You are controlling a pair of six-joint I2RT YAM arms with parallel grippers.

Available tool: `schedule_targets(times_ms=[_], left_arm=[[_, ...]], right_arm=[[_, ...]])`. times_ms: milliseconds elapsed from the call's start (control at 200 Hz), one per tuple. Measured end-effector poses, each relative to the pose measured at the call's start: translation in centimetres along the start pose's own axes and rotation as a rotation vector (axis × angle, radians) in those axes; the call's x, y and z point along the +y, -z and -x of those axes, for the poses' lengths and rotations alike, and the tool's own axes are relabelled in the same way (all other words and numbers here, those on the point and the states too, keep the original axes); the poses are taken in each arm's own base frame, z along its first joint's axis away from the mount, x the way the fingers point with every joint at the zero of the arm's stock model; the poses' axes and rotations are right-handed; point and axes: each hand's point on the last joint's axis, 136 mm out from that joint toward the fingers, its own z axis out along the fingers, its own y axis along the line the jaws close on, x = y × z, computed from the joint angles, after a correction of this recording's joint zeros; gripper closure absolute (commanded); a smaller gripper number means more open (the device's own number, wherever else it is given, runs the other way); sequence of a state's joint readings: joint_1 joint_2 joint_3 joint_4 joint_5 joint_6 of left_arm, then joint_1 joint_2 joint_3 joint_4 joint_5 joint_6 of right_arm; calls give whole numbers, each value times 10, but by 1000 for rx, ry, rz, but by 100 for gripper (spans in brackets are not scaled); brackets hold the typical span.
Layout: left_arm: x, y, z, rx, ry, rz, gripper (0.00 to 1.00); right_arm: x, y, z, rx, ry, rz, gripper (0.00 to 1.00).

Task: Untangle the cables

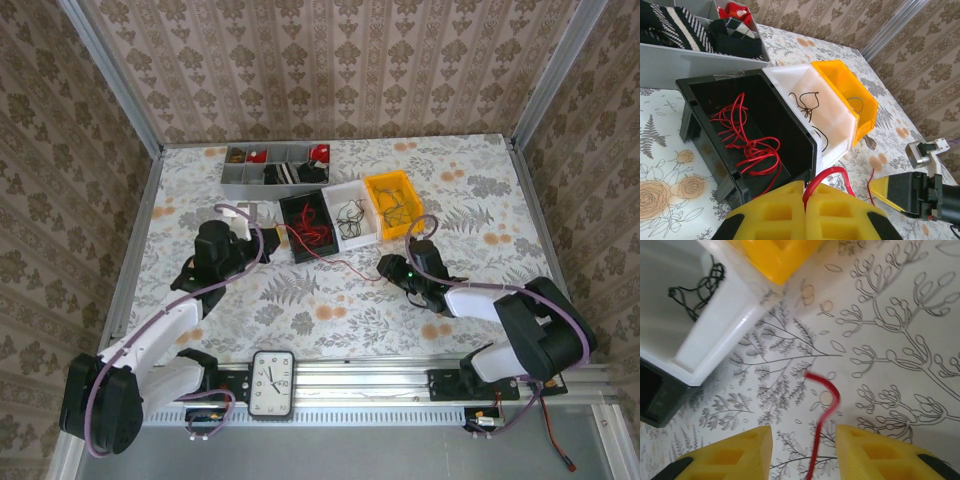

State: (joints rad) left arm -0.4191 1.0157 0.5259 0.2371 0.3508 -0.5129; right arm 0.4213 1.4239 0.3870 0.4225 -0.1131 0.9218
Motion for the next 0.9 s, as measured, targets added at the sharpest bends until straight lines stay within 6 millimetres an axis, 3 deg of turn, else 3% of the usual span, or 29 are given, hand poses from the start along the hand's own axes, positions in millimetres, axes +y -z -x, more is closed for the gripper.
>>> schedule_targets(times_ms=[150, 445, 640, 775, 900], left_arm=[[-1, -2, -2, 5, -1, 1, 100], [-1, -2, -5, 8, -2, 1, 100], [2, -3, -11, 19, 4, 7, 100], [7, -8, -15, 26, 14, 26, 100], [12, -26, -39, 102, 29, 43, 100]], right_arm=[[-6, -3, -4, 14, -6, -18, 64], [-9, -6, -6, 23, -16, -29, 93], [-1, -6, -4, 26, -15, -5, 98], [10, -6, -6, 46, 11, 43, 99], [41, -6, -14, 91, 84, 130, 99]])
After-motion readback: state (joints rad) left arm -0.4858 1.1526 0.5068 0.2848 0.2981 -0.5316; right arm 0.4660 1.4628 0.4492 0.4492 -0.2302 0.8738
